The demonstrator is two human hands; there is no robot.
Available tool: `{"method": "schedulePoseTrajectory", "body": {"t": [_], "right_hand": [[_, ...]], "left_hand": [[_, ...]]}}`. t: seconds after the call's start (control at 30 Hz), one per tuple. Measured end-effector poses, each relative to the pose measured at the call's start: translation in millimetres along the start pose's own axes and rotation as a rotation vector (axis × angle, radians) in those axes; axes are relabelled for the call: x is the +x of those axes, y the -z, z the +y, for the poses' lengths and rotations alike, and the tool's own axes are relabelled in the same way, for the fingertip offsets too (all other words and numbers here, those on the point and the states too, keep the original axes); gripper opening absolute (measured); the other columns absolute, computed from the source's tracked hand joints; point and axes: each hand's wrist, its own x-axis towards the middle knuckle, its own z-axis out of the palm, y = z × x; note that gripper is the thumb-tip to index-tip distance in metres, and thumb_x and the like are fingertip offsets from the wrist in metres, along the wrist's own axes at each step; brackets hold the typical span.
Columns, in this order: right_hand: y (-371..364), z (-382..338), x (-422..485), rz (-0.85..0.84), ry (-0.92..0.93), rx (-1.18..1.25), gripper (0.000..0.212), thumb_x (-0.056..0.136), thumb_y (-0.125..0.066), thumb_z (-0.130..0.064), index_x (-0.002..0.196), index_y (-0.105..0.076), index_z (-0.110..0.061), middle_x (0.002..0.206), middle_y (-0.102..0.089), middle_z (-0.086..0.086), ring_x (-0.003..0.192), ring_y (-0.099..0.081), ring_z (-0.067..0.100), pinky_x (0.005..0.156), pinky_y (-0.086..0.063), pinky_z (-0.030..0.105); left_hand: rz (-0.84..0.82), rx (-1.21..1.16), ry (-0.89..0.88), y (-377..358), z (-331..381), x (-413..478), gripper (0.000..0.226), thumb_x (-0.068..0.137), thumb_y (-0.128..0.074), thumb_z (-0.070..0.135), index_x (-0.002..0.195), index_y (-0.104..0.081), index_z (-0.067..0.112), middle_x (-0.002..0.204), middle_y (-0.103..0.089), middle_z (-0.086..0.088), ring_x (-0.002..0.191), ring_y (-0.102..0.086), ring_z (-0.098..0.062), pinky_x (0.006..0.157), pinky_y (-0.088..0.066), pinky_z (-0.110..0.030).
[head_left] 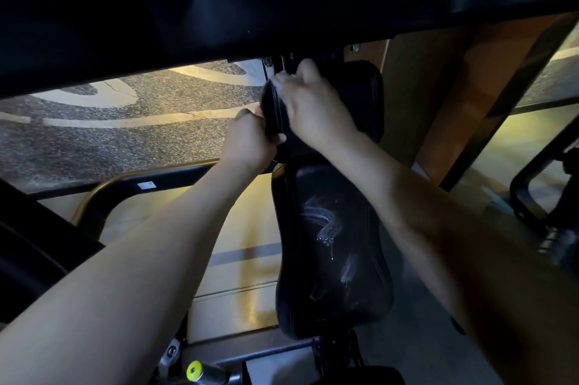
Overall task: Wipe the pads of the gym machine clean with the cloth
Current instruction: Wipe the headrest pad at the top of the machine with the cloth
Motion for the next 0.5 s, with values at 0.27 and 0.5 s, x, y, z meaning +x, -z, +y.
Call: {"method": "schedulePoseTrajectory", "body": {"t": [0.27, 0.5], "right_hand": [[4.5, 12.8, 16.4, 0.086, -0.145, -0.066, 0.032, 0.09, -0.053, -0.002, 0.114, -0.071, -0.014, 0.113, -0.052, 0.013, 0.104, -0.047, 0.035, 0.08, -0.04, 0.033], [6.9, 15.4, 24.8, 0.027, -0.023, 0.005, 0.041, 0.093, -0.053, 0.001, 0.122, -0.072, -0.021, 0.108, -0.053, 0.01, 0.103, -0.044, 0.031, 0.081, -0.035, 0.029]], "left_hand": [[-0.044, -0.056, 0.021, 10.0, 4.2, 1.1, 0.026, 0.084, -0.078, 0.031, 0.096, -0.064, 0.012, 0.104, -0.064, -0.016, 0.093, -0.063, -0.037, 0.076, -0.045, -0.035], [-0.101, -0.005, 0.02, 20.1, 7.0, 3.5, 0.028, 0.084, -0.077, 0.034, 0.075, -0.06, 0.014, 0.066, -0.051, 0.001, 0.072, -0.053, -0.027, 0.062, -0.035, -0.03]]}}
